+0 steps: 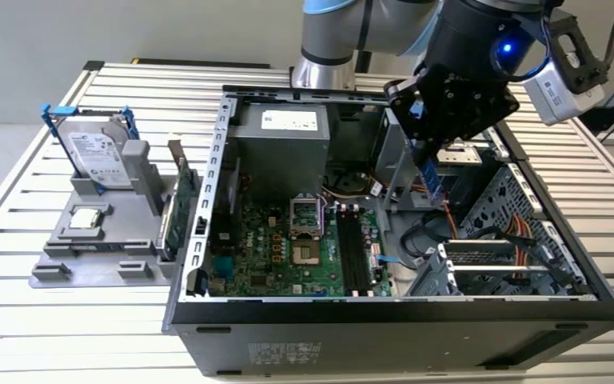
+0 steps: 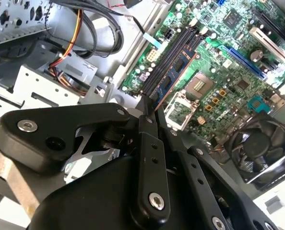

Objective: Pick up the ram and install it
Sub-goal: 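Insert the ram into the slot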

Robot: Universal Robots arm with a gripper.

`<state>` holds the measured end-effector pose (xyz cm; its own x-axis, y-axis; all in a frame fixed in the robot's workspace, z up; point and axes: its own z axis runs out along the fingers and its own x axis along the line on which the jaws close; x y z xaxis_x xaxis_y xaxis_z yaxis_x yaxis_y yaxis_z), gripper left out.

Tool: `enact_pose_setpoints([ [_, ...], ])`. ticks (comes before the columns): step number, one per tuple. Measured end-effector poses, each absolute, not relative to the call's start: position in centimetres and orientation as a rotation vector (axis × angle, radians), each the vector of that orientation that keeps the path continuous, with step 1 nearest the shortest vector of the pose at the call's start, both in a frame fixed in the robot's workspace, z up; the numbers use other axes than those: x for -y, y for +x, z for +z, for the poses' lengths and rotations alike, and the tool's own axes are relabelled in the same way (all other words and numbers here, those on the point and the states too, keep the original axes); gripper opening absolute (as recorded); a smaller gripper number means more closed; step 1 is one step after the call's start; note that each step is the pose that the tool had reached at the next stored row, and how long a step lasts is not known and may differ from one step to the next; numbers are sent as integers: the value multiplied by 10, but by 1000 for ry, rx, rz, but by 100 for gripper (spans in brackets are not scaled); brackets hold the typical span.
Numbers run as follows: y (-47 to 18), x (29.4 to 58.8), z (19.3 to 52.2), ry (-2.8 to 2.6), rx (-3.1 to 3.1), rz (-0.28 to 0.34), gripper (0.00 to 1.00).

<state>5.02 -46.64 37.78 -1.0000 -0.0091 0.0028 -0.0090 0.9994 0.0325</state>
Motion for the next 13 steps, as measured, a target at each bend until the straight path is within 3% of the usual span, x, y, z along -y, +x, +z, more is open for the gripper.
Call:
enact_pose_setpoints([
  [13,50,466,378,61,3137,-51,0],
])
